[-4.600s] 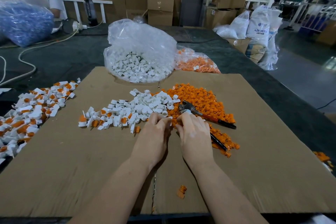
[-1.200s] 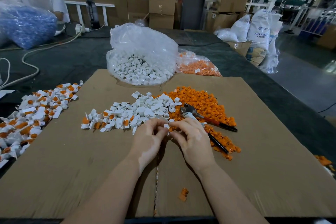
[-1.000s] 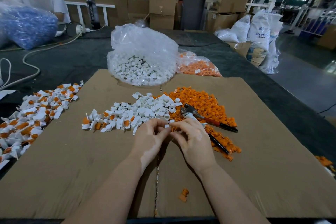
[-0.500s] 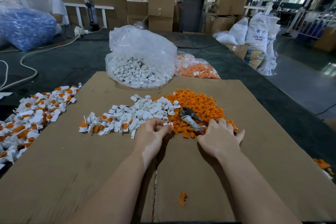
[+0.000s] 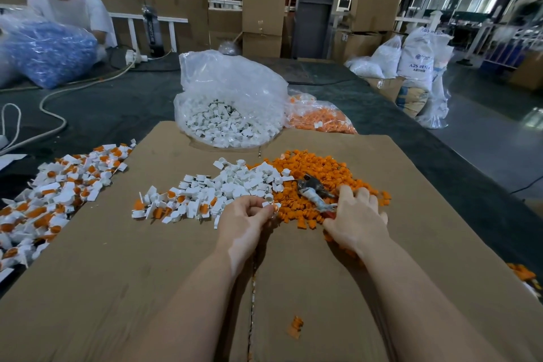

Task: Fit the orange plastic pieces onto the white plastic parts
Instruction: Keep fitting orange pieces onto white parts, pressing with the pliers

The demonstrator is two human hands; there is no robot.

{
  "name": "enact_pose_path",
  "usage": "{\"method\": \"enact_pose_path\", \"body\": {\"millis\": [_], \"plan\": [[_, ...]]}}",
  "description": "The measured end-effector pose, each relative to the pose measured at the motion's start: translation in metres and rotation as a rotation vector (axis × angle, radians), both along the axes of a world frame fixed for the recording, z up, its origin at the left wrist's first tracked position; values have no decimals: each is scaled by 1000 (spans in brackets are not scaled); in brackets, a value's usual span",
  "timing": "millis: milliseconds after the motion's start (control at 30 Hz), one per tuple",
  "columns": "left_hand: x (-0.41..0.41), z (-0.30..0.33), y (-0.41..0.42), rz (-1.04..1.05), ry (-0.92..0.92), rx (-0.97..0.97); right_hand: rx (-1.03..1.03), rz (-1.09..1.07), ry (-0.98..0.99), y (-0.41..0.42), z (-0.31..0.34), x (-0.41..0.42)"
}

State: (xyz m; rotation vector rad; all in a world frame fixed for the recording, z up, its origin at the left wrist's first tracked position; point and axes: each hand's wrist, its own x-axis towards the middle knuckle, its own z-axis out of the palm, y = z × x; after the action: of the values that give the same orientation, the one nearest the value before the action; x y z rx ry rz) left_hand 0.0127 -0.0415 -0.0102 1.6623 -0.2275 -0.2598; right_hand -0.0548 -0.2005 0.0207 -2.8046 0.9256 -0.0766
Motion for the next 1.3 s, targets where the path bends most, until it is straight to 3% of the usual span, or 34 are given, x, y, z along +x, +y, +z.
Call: {"method": "enact_pose_path", "body": {"millis": [233, 533, 733, 1300], "plan": [[-1, 0, 0, 11, -5, 14, 34, -32, 100, -9, -4, 2], [-2, 6, 2, -4, 45, -40, -32, 39, -100, 3, 4, -3], [-1, 11, 2, 8, 161, -217, 174, 202, -107, 23, 16, -7], [7, 7, -2, 105, 218, -234, 527, 330, 55, 39, 35, -19]]}}
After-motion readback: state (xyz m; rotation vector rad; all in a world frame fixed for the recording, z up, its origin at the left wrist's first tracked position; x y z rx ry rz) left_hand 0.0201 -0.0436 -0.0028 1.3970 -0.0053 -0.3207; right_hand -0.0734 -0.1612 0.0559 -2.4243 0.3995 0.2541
